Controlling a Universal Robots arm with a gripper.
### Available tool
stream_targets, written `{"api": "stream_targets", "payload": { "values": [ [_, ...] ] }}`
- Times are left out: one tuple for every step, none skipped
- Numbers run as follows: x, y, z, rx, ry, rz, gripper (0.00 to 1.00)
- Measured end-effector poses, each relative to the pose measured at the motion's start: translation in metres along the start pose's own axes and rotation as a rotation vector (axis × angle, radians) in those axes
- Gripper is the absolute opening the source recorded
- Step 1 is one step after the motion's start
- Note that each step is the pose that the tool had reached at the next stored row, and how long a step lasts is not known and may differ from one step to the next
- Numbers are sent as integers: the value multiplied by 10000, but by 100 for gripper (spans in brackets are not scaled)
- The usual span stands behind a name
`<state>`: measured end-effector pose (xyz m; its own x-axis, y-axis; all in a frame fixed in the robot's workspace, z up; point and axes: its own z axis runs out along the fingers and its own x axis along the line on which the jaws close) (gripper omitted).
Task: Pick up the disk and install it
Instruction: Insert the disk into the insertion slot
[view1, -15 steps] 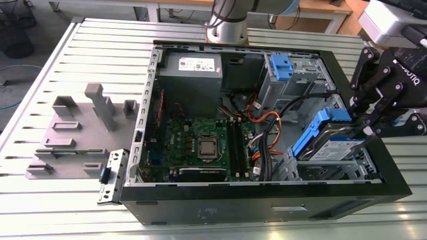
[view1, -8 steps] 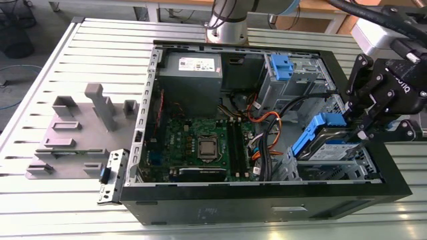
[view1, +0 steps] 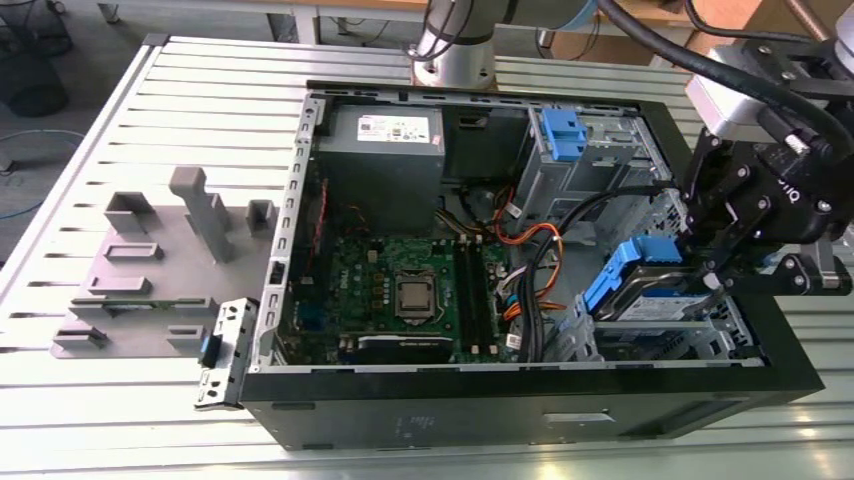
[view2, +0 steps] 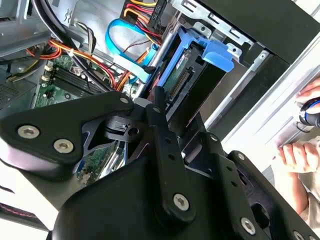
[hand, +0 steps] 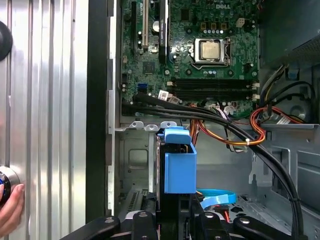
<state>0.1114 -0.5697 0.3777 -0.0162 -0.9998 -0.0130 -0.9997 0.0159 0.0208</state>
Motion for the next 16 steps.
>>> {"api": "stream_targets", "payload": {
  "values": [
    [0, 0, 20, 0, -1, 0, 35],
    [1, -1, 37, 0, 0, 0, 35],
    [1, -1, 56, 0, -1, 0, 35],
    [1, -1, 73, 0, 0, 0, 35],
    [2, -2, 91, 0, 1, 0, 35],
    [2, -2, 108, 0, 1, 0, 35],
    [2, -3, 128, 0, 2, 0, 35],
    [2, -3, 146, 0, 1, 0, 35],
    [2, -3, 164, 0, 1, 0, 35],
    [3, -4, 182, 0, 2, 0, 35],
    [3, -4, 200, 0, 2, 0, 35],
    [3, -5, 218, 0, 3, 0, 35],
    [3, -5, 236, 0, 4, 0, 35],
    [4, -5, 256, 0, 5, 0, 35],
    [4, -6, 274, 0, 5, 0, 35],
    [4, -6, 291, 0, 6, 0, 35]
  ]
}}
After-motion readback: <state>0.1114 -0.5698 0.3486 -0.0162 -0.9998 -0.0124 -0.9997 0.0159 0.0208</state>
